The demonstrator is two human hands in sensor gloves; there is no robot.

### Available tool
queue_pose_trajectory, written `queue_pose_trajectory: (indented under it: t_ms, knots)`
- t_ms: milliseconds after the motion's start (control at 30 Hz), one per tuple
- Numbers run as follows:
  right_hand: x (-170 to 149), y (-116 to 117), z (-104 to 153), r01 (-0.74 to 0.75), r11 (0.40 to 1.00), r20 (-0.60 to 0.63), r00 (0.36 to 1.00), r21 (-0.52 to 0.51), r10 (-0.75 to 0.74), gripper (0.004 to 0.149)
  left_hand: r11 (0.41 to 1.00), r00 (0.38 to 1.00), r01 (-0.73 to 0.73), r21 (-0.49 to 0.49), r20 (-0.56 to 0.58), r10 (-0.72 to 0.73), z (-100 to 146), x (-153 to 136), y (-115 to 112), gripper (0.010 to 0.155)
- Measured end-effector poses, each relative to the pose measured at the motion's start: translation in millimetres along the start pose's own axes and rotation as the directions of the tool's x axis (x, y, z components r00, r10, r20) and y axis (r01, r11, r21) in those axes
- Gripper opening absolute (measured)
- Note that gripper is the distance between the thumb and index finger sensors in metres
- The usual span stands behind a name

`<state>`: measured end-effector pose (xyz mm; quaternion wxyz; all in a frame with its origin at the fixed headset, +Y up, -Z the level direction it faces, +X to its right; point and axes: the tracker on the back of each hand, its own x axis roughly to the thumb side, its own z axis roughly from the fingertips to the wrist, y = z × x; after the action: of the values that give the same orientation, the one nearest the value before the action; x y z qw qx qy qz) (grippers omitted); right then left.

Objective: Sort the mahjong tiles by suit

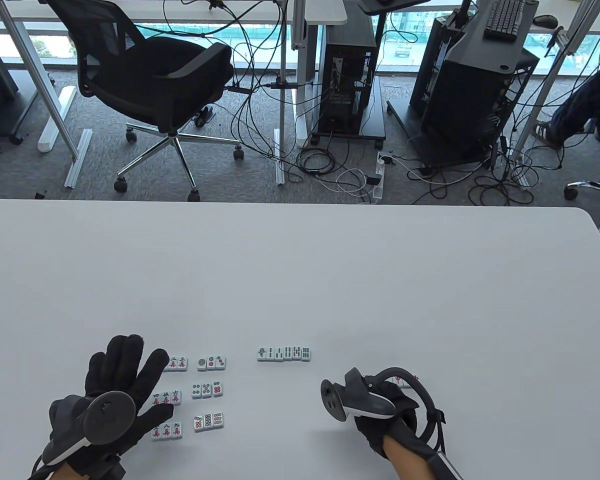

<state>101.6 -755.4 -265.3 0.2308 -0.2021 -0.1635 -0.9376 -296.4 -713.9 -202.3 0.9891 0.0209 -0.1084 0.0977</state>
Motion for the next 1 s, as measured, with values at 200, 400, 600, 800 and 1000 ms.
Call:
queue_pose_trajectory:
  t_ms: [200, 400, 600, 800, 1000]
  knots:
    - [10, 1, -11, -0.045, 0.999, 0.003, 0.999, -0.020, 0.045, 0.059, 1.000, 1.000, -0.005, 0.007, 0.002, 0.005, 0, 0, 1, 0.086]
    - [3, -18, -33, 0.070, 0.993, 0.000, 0.998, 0.095, -0.071, 0.060, 1.000, 1.000, -0.010, 0.013, 0.007, 0.010, 0, 0, 1, 0.086]
    - [8, -45, -59, 0.124, 0.984, -0.017, 0.992, -0.131, -0.127, 0.059, 1.000, 1.000, -0.014, 0.018, 0.009, 0.014, 1, 0, 2, 0.086]
    - [25, -54, -84, 0.044, 0.985, -0.029, 0.998, -0.169, -0.050, 0.057, 1.000, 1.000, -0.019, 0.025, 0.013, 0.018, 1, 0, 2, 0.086]
    - [35, -52, -96, 0.032, 0.990, -0.047, 0.998, -0.138, -0.038, 0.056, 0.999, 1.000, -0.026, 0.026, 0.013, 0.026, 1, -1, 3, 0.085]
